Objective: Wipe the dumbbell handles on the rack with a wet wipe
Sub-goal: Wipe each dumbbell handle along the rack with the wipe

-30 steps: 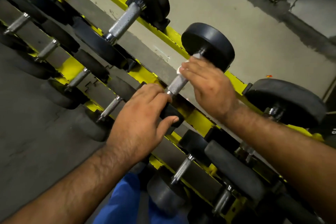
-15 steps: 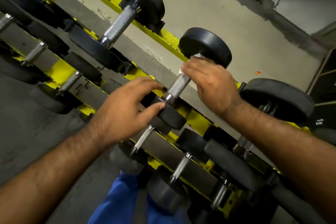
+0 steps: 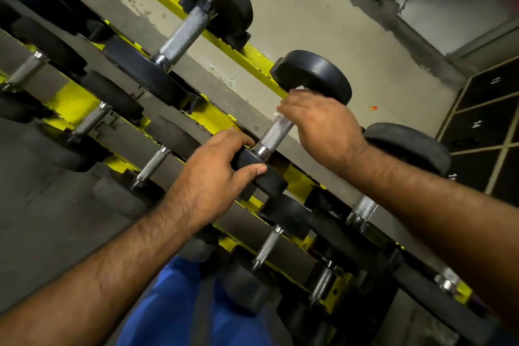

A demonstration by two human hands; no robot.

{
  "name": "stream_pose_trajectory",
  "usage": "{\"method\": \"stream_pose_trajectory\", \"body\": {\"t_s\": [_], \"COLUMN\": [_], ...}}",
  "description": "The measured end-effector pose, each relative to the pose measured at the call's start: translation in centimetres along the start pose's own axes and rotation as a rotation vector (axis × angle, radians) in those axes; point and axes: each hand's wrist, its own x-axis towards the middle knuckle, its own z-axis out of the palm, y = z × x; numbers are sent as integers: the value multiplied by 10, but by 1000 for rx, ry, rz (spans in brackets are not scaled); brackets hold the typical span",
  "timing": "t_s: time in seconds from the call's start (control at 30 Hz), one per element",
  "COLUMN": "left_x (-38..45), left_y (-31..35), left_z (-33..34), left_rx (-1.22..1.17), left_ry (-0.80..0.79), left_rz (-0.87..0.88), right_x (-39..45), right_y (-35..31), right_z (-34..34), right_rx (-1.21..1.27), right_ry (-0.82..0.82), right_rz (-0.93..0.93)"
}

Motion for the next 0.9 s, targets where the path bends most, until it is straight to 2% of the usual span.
{"method": "stream_pose_trajectory", "body": {"t_s": [0.13, 0.27, 0.4, 0.53, 0.6, 0.67, 0.8, 0.9], "left_x": [-4, -4, 6, 30, 33, 31, 23, 20], "left_y": [4, 4, -3, -23, -26, -24, -14, -10], "left_z": [5, 5, -12, -30, -30, -26, -18, -16], "left_rx": [-39, -18, -49, -71, -92, -86, -38, -31], "left_ry": [16, 10, -110, -249, -285, -288, -249, -235], "left_rz": [-33, -11, 42, 42, 33, 23, 22, 26], "right_x": [6, 13, 3, 9, 6, 4, 3, -5], "right_y": [-11, -9, -15, -9, -21, -19, -6, -18], "right_z": [4, -1, -1, -3, 5, 3, -7, -1], "right_rx": [-66, -96, 12, 15, 7, 23, 11, 25], "right_ry": [-113, -116, -121, -59, -96, -141, -79, -147], "right_rz": [-90, 11, -107, 42, -29, -88, 42, -57]}}
